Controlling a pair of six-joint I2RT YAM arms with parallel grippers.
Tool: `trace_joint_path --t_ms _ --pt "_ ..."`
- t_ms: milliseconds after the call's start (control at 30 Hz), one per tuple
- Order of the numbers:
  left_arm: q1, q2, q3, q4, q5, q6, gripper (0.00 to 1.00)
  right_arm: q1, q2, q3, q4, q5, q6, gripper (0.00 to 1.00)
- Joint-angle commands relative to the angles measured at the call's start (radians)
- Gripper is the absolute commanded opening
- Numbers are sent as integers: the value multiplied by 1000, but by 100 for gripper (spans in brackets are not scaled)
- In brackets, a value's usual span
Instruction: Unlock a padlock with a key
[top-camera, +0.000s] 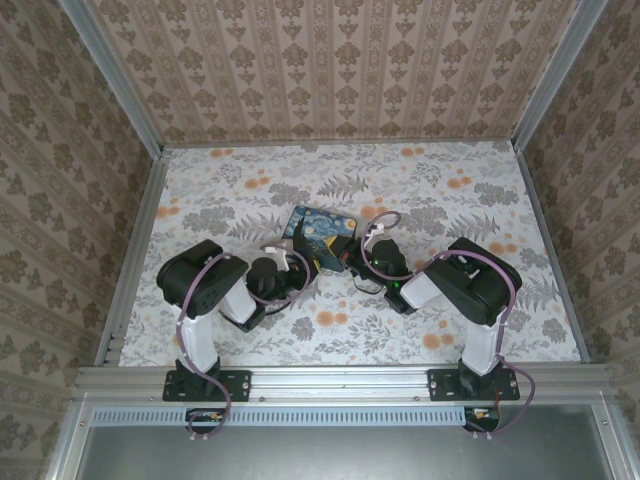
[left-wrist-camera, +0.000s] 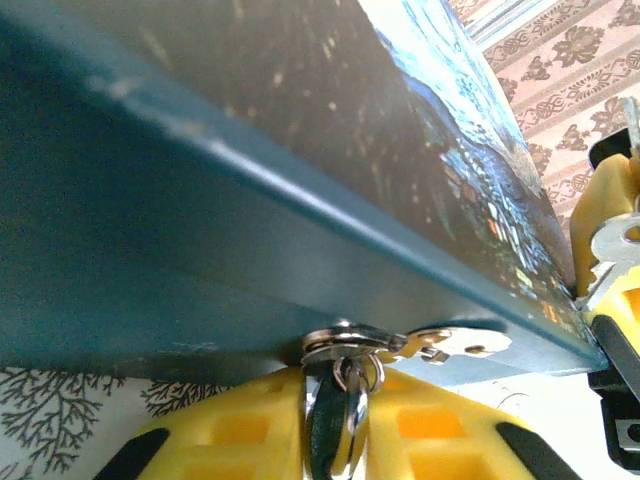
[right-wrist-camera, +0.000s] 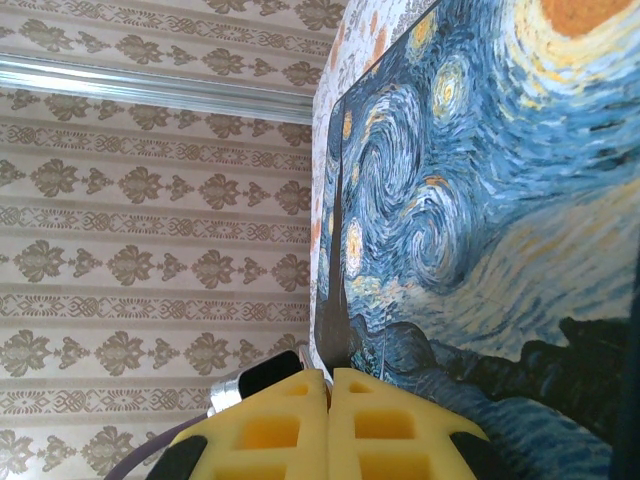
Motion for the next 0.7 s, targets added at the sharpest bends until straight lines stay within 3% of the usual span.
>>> trace_joint_path --t_ms 0,233,667 --pt "17 36 8 -101 12 -17 15 -1 37 -21 -59 11 1 0" --pt "39 33 20 -109 60 -56 0 -5 -6 -13 -67 -12 -10 0" --pt "80 -13 43 -84 210 -305 0 26 -328 -175 -216 -45 -118 0"
